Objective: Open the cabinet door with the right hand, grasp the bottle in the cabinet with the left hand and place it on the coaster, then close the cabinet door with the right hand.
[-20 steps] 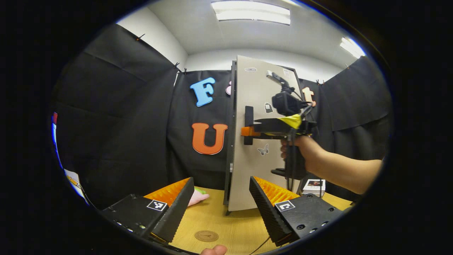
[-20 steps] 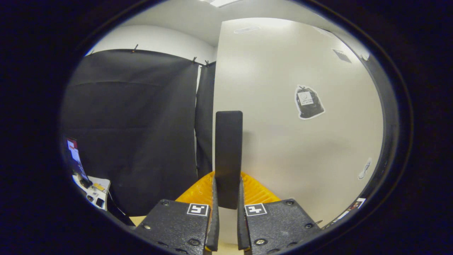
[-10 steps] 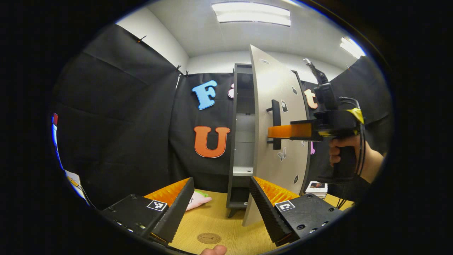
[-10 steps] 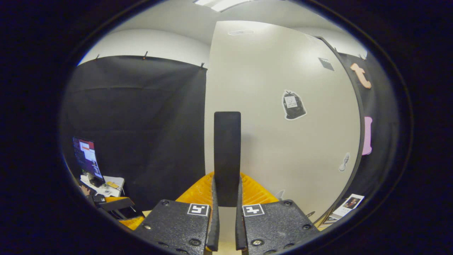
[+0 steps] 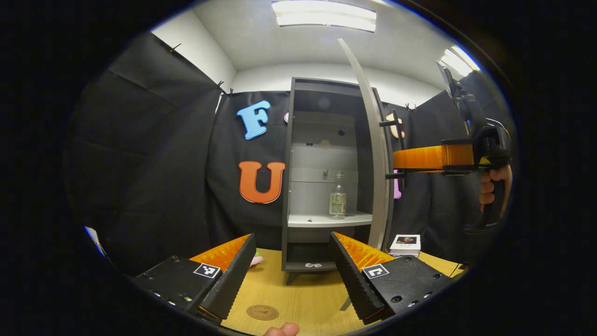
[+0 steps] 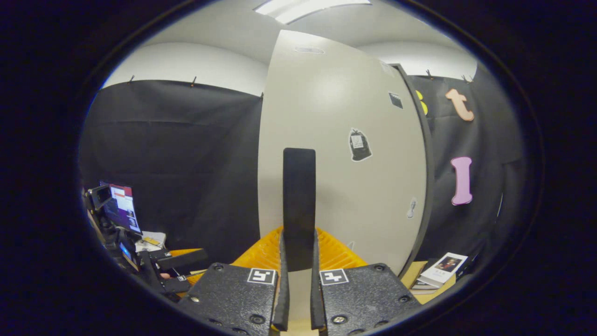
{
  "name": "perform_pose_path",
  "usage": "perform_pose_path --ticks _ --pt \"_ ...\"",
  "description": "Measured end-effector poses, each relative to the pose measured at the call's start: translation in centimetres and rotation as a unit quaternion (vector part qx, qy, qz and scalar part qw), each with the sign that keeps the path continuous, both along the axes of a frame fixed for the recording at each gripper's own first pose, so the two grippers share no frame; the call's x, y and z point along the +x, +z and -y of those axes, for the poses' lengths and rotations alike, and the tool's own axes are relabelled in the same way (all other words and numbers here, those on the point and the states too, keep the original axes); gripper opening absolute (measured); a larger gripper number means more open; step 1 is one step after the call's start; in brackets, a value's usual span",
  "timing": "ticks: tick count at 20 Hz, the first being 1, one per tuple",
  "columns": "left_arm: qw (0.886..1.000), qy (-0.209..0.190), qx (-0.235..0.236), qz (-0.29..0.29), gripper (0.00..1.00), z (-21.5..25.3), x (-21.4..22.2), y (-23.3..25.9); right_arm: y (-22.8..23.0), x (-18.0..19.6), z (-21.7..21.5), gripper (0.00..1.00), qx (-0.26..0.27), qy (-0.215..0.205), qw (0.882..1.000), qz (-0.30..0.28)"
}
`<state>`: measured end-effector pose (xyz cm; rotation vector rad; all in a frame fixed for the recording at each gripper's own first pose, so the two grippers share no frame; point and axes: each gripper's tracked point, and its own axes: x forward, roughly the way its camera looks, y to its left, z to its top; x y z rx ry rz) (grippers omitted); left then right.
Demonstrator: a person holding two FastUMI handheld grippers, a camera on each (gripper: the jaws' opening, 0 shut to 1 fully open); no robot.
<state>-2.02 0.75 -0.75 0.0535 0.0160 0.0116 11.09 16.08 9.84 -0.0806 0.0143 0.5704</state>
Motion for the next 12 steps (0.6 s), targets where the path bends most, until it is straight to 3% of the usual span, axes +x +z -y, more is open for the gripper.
perform_pose_path --ticks 7,12 --pt "0.999 -0.041 -0.007 -0.014 0.95 3.1 0.3 -1.0 0.5 -1.8 6.6 0.22 -0.003 -0.092 0.995 0.024" --pt "0.998 -0.061 -0.007 -0.023 0.94 4.9 0.5 -1.5 1.0 -2.4 10.8 0.16 -0.013 -0.153 0.987 0.041"
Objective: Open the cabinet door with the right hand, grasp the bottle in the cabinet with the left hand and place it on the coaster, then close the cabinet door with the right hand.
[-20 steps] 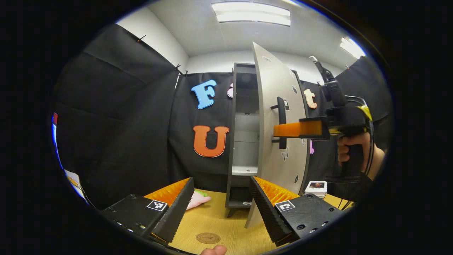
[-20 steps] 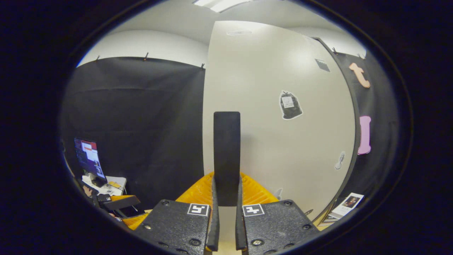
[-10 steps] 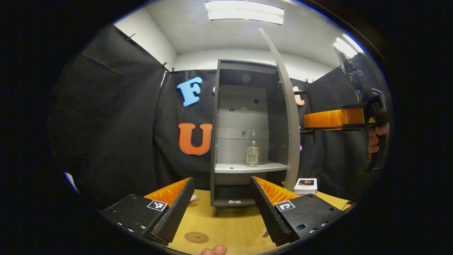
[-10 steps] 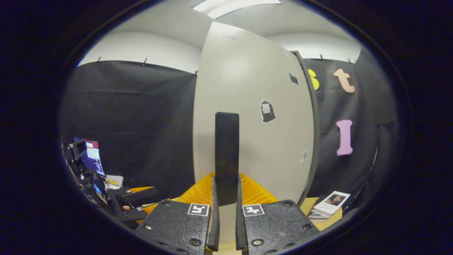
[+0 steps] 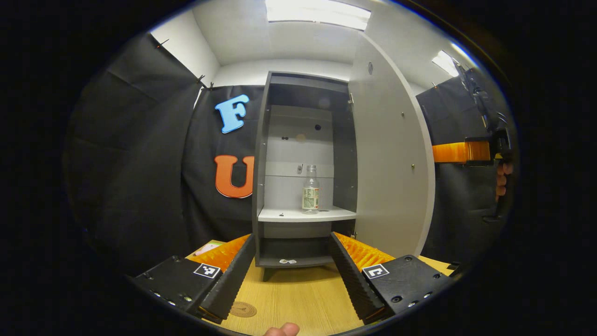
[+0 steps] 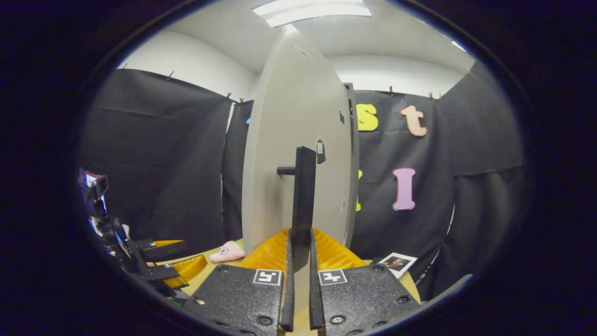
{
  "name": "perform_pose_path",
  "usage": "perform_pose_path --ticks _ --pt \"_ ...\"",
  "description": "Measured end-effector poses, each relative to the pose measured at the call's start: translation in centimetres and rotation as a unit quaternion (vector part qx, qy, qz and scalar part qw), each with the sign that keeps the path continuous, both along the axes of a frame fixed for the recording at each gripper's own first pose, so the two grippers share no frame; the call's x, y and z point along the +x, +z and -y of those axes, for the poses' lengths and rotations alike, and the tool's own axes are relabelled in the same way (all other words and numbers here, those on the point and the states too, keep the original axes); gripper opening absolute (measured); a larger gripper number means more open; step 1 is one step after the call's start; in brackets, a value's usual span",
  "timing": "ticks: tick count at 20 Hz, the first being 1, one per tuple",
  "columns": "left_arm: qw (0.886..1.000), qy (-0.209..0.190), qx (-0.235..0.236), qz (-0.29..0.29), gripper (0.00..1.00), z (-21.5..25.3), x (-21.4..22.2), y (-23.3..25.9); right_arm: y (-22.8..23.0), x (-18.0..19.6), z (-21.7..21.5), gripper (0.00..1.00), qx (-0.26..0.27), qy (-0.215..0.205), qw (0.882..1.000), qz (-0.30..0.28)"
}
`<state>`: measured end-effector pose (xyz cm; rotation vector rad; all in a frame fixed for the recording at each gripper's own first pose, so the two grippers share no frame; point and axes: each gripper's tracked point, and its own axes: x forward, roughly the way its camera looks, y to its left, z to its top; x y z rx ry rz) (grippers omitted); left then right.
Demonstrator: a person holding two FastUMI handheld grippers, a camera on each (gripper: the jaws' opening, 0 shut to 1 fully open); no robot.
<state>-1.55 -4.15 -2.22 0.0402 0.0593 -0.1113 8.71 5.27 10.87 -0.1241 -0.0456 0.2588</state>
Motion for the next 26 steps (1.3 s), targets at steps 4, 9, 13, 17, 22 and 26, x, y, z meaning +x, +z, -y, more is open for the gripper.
perform_pose_path --ticks 4,9,13,17,22,26 --pt "1.000 -0.013 -0.002 -0.001 0.95 1.1 -0.1 0.1 -0.2 -0.1 1.1 0.11 0.011 -0.023 1.000 0.000" --pt "1.000 -0.017 0.000 -0.011 0.95 1.5 -0.5 -0.6 0.1 -0.4 3.3 0.08 0.022 -0.050 0.998 0.008" --pt "1.000 -0.014 0.005 -0.016 0.94 1.3 -0.8 -1.0 0.2 0.4 6.2 0.06 0.026 -0.089 0.996 0.015" --pt "1.000 -0.009 0.001 -0.024 0.95 1.3 -1.1 -1.6 0.3 0.7 8.7 0.04 0.039 -0.116 0.992 0.014" --pt "1.000 -0.003 0.001 -0.030 0.95 1.4 -1.0 -2.0 0.2 0.5 8.4 0.04 0.051 -0.092 0.994 0.010" --pt "0.999 0.009 -0.011 -0.031 0.95 1.2 -0.8 -2.3 -0.8 -1.3 8.8 0.04 0.058 -0.090 0.994 0.016"
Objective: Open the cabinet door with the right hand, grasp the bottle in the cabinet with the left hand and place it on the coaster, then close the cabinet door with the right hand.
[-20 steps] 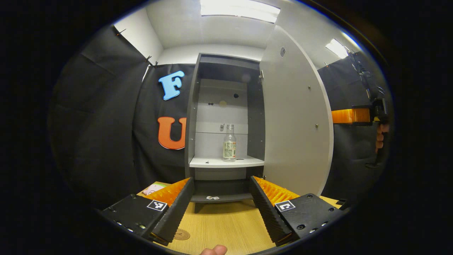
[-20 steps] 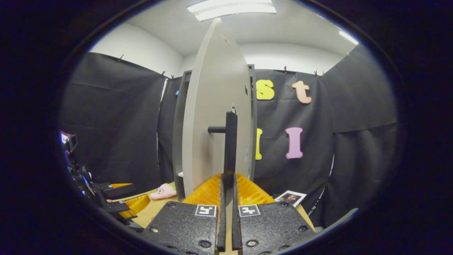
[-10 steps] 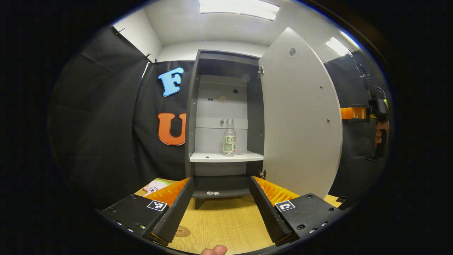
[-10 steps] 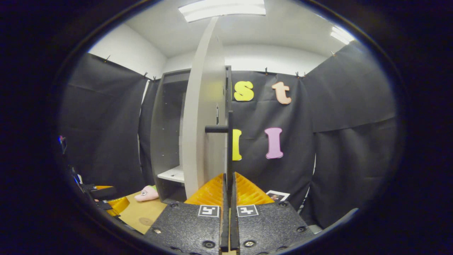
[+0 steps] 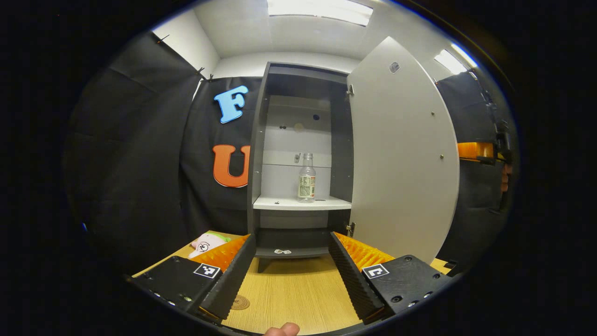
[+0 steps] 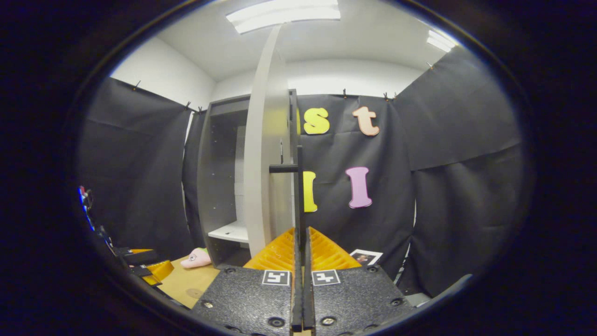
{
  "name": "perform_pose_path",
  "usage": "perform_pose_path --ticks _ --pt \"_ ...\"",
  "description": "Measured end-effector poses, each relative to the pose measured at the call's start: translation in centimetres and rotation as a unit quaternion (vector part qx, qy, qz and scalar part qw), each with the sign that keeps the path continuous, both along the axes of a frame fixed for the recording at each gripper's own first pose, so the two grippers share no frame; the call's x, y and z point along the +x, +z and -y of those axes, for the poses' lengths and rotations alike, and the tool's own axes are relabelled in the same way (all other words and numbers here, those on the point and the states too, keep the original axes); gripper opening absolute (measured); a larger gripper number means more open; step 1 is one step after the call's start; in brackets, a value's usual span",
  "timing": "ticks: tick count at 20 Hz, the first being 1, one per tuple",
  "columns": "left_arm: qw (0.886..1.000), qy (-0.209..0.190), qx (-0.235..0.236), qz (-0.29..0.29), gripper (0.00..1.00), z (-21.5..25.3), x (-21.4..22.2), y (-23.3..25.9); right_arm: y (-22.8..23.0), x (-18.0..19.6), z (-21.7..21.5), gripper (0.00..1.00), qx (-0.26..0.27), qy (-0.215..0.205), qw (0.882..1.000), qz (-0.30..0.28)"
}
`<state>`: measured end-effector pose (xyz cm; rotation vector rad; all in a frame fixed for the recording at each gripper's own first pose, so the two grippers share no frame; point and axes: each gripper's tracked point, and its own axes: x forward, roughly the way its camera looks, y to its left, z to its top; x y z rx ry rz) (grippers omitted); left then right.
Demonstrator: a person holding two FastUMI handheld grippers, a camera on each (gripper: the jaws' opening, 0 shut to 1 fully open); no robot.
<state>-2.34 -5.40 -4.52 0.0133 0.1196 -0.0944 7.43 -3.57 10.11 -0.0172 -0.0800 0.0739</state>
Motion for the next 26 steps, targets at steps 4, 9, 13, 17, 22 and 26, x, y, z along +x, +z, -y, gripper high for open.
perform_pose_path --ticks 4,9,13,17,22,26 --pt "1.000 -0.002 -0.004 -0.010 0.95 0.4 0.2 -0.7 -2.9 -0.7 3.1 0.05 -0.023 -0.034 0.999 -0.022" --pt "1.000 -0.018 -0.014 -0.017 0.95 2.1 1.3 -1.0 -5.1 0.0 3.0 0.49 -0.037 -0.030 0.998 -0.046" --pt "0.999 -0.032 -0.007 0.005 0.95 3.2 3.8 0.5 -5.9 0.9 3.4 0.84 -0.048 -0.029 0.997 -0.053" --pt "0.995 -0.087 -0.041 0.014 0.95 6.1 9.4 3.1 -6.4 1.8 3.7 0.88 -0.017 -0.015 0.998 -0.059" --pt "0.994 -0.091 -0.050 0.046 0.95 6.7 19.9 6.6 -6.3 2.6 3.9 0.89 0.000 -0.014 0.998 -0.053" --pt "0.994 -0.086 -0.041 0.060 0.95 7.1 27.7 8.1 -5.8 3.3 4.0 0.89 0.019 -0.011 0.998 -0.055"
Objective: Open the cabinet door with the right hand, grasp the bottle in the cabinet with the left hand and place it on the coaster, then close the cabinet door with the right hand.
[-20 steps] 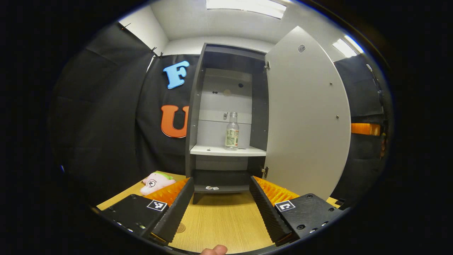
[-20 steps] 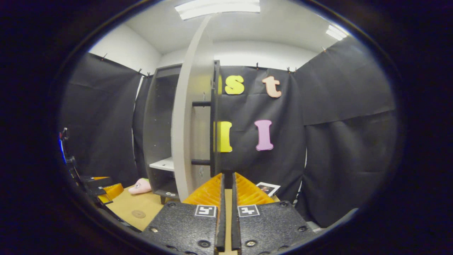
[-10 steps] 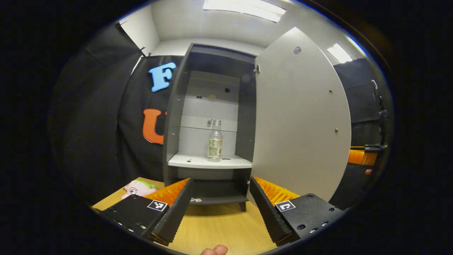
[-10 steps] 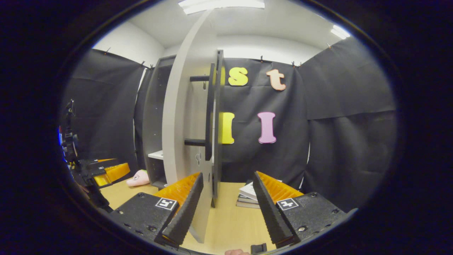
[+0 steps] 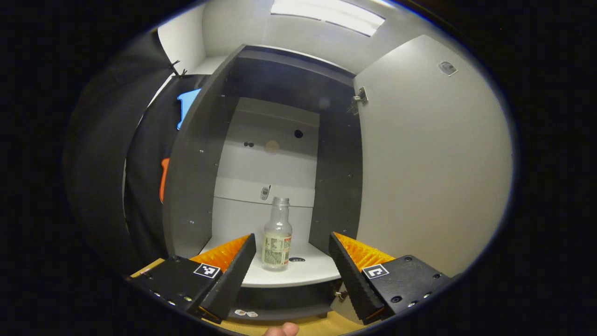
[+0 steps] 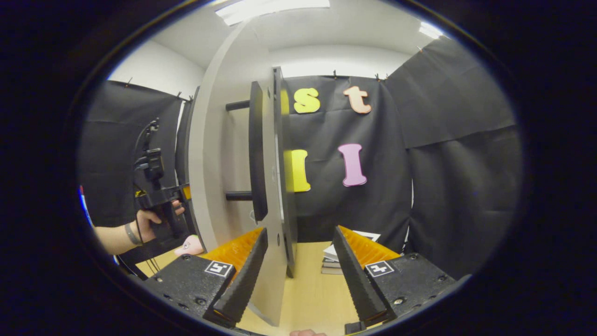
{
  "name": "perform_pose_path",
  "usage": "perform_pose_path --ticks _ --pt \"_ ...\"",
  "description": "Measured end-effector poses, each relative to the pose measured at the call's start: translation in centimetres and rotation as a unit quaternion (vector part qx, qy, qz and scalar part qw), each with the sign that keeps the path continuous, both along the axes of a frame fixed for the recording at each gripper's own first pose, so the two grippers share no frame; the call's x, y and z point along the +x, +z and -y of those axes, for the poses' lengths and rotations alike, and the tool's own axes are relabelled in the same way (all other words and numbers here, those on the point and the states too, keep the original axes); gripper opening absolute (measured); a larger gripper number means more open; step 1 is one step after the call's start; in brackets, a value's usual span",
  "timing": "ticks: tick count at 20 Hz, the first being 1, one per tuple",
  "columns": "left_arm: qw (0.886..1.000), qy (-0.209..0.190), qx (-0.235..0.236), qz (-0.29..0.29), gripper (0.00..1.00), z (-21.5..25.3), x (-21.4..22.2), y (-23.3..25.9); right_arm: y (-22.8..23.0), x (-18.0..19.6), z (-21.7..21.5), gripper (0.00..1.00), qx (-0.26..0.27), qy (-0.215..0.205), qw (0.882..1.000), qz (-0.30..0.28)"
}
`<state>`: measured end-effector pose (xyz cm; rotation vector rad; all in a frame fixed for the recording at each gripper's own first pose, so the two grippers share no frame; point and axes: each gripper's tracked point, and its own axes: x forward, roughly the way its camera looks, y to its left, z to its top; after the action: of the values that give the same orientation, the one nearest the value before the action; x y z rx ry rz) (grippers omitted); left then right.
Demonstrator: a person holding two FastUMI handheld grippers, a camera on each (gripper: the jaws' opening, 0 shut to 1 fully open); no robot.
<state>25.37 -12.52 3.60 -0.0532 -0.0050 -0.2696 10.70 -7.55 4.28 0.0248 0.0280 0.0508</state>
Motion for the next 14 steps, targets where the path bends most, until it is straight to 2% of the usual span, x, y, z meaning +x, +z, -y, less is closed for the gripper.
perform_pose_path --ticks 3,8,14 --pt "1.000 0.008 0.009 -0.001 0.95 0.4 4.7 0.0 -0.2 0.1 -0.2 0.88 0.017 0.013 1.000 -0.008" --pt "0.998 0.030 0.048 0.010 0.95 0.7 10.9 -0.2 -0.5 0.4 -0.2 0.89 0.017 0.022 0.999 -0.019" --pt "0.997 0.044 0.060 -0.012 0.95 0.2 14.5 -2.5 -0.4 0.9 0.0 0.88 0.019 0.026 0.999 -0.025"
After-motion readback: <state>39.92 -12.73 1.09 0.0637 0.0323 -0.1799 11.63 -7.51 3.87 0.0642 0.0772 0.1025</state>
